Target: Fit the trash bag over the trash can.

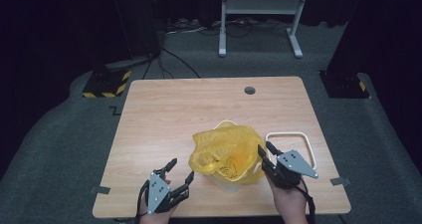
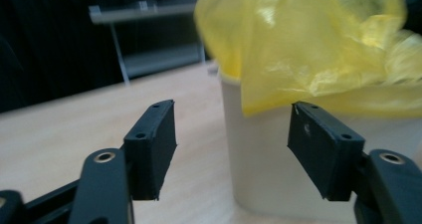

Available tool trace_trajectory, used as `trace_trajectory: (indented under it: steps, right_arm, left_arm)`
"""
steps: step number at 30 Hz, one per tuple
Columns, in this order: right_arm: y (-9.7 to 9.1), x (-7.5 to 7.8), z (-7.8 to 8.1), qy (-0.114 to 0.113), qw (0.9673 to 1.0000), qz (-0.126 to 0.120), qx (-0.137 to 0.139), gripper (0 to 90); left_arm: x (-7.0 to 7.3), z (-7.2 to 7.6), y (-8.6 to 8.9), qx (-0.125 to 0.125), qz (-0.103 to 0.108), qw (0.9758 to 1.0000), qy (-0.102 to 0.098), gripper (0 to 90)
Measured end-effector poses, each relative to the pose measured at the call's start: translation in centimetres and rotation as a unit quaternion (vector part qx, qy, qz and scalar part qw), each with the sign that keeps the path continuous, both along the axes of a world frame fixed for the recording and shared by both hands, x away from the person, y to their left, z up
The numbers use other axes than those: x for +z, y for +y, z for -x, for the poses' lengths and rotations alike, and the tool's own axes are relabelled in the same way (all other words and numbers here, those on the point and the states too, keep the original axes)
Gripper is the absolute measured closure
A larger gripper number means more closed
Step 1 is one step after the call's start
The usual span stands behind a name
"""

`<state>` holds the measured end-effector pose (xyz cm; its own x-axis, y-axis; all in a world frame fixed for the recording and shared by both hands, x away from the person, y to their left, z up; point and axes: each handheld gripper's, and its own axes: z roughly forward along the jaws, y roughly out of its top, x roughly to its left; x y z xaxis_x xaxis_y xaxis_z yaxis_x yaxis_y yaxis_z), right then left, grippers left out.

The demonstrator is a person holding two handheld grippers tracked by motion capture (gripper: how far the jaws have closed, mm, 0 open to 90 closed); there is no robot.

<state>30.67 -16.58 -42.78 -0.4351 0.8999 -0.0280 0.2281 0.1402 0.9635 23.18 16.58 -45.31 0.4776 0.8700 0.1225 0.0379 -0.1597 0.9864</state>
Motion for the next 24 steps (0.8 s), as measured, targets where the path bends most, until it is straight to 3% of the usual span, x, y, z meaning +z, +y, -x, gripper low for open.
trace_trajectory:
  steps: [2,4,6,9,12,14,19,22,24]
  right_arm:
    - [0.2,-0.2,-0.1,0.003,1.0,-0.001,0.002,67.0]
    - [0.3,-0.3,-0.2,0.005,1.0,0.0,0.001,67.0]
    - [0.4,-0.4,-0.2,0.005,1.0,0.001,0.002,67.3]
    - [0.4,-0.4,-0.2,0.007,1.0,0.003,0.001,67.2]
    - [0.4,-0.5,-0.2,0.006,1.0,0.002,0.002,67.3]
    - [0.4,-0.5,-0.2,0.005,1.0,0.002,0.003,67.5]
    - [0.3,-0.5,-0.3,0.006,1.0,0.003,0.006,67.6]
    - [0.3,-0.5,-0.3,0.005,1.0,0.003,0.007,67.8]
    - [0.3,-0.6,-0.3,0.003,1.0,0.003,0.007,68.0]
  left_arm:
    - [0.6,0.8,-0.8,-0.005,-0.011,0.9991,-0.04,31.5]
    - [1.2,1.5,-1.9,-0.011,-0.027,0.9964,-0.08,30.0]
    - [1.5,1.7,-2.9,-0.016,-0.046,0.994,-0.098,29.0]
    - [1.7,1.1,-4.2,-0.014,-0.07,0.9913,-0.111,27.8]
    - [1.7,-0.4,-5.0,-0.007,-0.097,0.99,-0.102,29.4]
    - [1.6,-1.5,-5.3,-0.008,-0.111,0.9908,-0.077,34.2]
    - [1.8,-3.9,-4.9,-0.02,-0.134,0.9905,-0.022,71.7]
    - [2.2,-5.0,-3.7,-0.011,-0.11,0.9939,-0.006,87.9]
    - [2.5,-6.1,-2.6,-0.006,-0.077,0.9969,0.015,88.8]
